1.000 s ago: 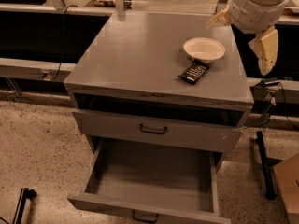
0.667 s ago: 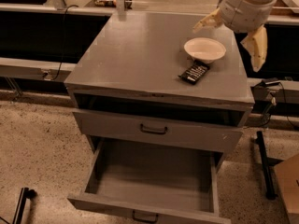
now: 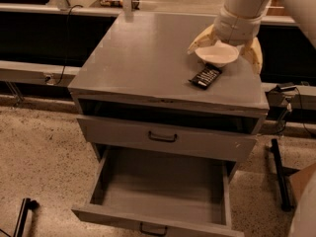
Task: Place rxbar chocolate into middle drawer
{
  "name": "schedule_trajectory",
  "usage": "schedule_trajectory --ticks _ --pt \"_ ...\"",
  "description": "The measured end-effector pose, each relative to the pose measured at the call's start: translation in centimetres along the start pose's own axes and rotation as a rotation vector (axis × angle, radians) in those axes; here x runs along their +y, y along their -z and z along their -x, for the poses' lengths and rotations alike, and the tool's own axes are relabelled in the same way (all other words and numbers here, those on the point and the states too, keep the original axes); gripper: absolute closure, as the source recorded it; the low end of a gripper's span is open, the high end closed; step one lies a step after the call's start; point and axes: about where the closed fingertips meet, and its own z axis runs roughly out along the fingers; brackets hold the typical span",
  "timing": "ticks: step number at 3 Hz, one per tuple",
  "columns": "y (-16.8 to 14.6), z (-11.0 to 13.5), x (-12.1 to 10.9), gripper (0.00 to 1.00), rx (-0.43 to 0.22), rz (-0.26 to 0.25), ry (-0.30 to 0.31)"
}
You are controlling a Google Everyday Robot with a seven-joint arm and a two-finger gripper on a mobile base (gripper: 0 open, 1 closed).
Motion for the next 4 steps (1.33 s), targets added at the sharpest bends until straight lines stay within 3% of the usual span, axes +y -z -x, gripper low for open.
schedule_trajectory --ticks 1,3,4 --pt "-3.3 -0.6 -0.8 0.0 0.017 0.042 0.035" --pt "-7.8 -1.6 -3.0 0.0 0.035 0.034 0.012" --pt "-9.3 -1.9 -3.8 0.18 0.046 0.047 0.011"
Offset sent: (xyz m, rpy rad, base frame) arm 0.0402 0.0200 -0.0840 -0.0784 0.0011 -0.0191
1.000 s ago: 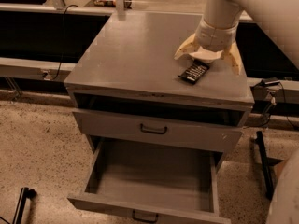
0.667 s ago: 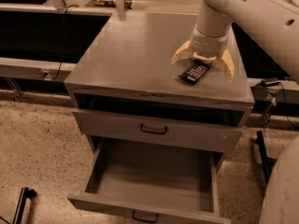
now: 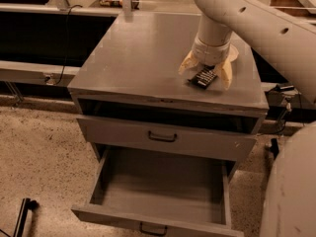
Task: Place rxbar chocolate into middle drawer
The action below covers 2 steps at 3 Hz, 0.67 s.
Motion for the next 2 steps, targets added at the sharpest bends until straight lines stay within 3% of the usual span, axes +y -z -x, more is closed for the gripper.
schedule_trajectory --ticks 2 --pt "-1.71 -0.74 -0.61 0.64 -0.003 0.018 0.006"
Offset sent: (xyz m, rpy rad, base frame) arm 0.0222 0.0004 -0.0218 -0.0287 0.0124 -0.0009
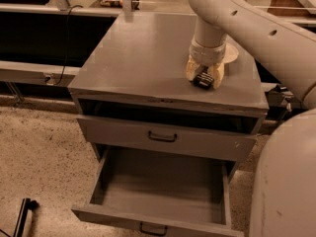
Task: Place rxbar chocolate into middle drawer
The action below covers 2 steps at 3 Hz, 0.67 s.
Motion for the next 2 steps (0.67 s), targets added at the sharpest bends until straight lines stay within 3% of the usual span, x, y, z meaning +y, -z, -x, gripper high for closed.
schedule_trajectory --ticks 1,2 --pt "0.44 -0.08 -0.03 0.87 0.0 0.0 0.0" --pt "0.94 -0.21 -0.36 1.0 -0.054 -0.037 -0.016"
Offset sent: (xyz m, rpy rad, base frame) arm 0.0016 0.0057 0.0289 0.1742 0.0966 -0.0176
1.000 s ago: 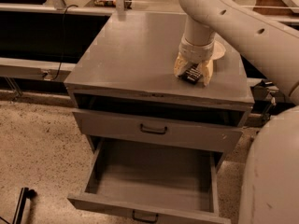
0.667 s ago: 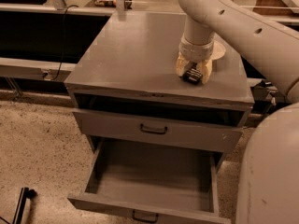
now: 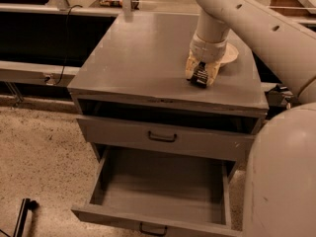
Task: Place rxbar chocolate into middle drawer
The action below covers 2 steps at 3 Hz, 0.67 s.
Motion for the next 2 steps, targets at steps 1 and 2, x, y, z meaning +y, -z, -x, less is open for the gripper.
schedule_trajectory --ticks 1,2 --pt "4.0 0.7 0.5 1.0 -0.071 -0.071 -0.045" --pt "9.6 2.6 2.6 1.0 -0.1 -0.169 -0.087"
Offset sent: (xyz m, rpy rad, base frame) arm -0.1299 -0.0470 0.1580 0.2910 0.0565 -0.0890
